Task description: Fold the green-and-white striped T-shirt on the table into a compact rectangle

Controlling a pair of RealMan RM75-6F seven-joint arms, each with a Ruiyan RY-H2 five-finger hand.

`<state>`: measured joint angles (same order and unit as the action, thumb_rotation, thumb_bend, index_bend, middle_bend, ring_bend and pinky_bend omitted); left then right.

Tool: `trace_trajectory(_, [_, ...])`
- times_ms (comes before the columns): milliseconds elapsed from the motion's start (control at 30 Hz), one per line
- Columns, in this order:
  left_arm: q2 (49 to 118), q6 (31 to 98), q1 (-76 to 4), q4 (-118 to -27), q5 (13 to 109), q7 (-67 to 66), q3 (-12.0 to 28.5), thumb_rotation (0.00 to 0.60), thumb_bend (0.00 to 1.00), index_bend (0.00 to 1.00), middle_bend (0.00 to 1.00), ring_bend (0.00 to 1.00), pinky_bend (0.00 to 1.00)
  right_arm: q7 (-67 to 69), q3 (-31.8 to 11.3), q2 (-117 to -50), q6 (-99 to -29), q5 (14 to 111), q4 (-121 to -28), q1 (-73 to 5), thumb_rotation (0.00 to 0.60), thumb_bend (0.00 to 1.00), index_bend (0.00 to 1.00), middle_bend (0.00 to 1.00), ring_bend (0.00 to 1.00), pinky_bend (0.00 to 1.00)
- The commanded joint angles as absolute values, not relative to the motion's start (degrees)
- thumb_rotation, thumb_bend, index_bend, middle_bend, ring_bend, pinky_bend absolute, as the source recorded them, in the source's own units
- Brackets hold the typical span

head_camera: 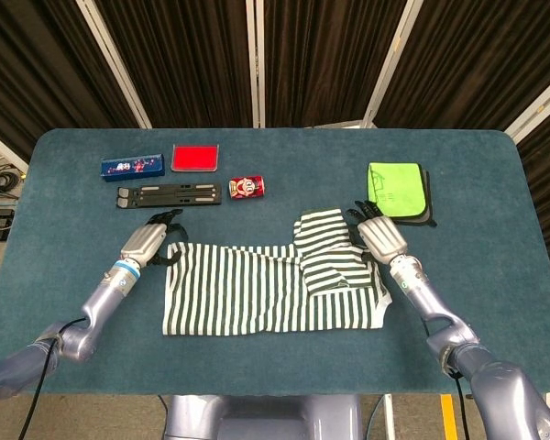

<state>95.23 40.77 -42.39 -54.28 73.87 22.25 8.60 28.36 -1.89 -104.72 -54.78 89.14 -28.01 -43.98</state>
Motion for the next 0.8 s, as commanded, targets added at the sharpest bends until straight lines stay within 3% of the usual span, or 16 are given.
trace_trajectory(33, [95.22, 40.87, -42.17, -54.18, 73.27, 21.28, 8.71, 0.600, 0.36, 0.00, 0.00, 0.00, 0.00, 28.54, -1.96, -104.76, -54.65, 88.92, -28.07, -43.90, 0.600, 0.04, 0.22, 0.08, 0.00, 0.00])
trace_trajectory(133, [94.85, 41.53, -41.73, -54.80, 72.61, 20.22, 9.01, 0.600, 0.35, 0.00, 0.00, 0.00, 0.00, 28.38, -2.01, -104.41, -54.96, 88.83, -28.54, -43.78, 0.600, 0.00, 0.15, 0.05, 0.00, 0.00])
trace_trajectory(367, [91.89, 44.32, -40.03, -58.13, 72.73, 19.64, 9.21, 0.600, 0.36, 0.00, 0.00, 0.00, 0.00, 25.66, -1.72, -100.80, -56.13, 88.66, -33.47, -42.45, 0.600, 0.00, 0.02, 0.00, 0.00, 0.00])
trace_trajectory(500, [88.78, 47.02, -38.24, -61.44, 73.26, 19.28, 8.94, 0.600, 0.33, 0.00, 0.00, 0.00, 0.00, 19.98, -2.24, -97.55, -58.06, 87.81, -38.10, -40.85, 0.600, 0.00, 0.00, 0.00, 0.00, 0.00])
trace_trajectory(633, [84.45, 50.88, -35.50, -65.69, 74.03, 18.40, 8.26, 0.600, 0.25, 0.00, 0.00, 0.00, 0.00, 16.87, -2.22, -92.84, -59.37, 87.13, -45.06, -38.98, 0.600, 0.00, 0.00, 0.00, 0.00, 0.00])
trace_trajectory(800, [78.39, 58.21, -31.01, -72.90, 74.14, 14.22, 7.85, 0.600, 0.01, 0.00, 0.00, 0.00, 0.00, 11.61, -2.31, -86.20, -60.00, 86.30, -54.55, -37.50, 0.600, 0.00, 0.00, 0.00, 0.00, 0.00])
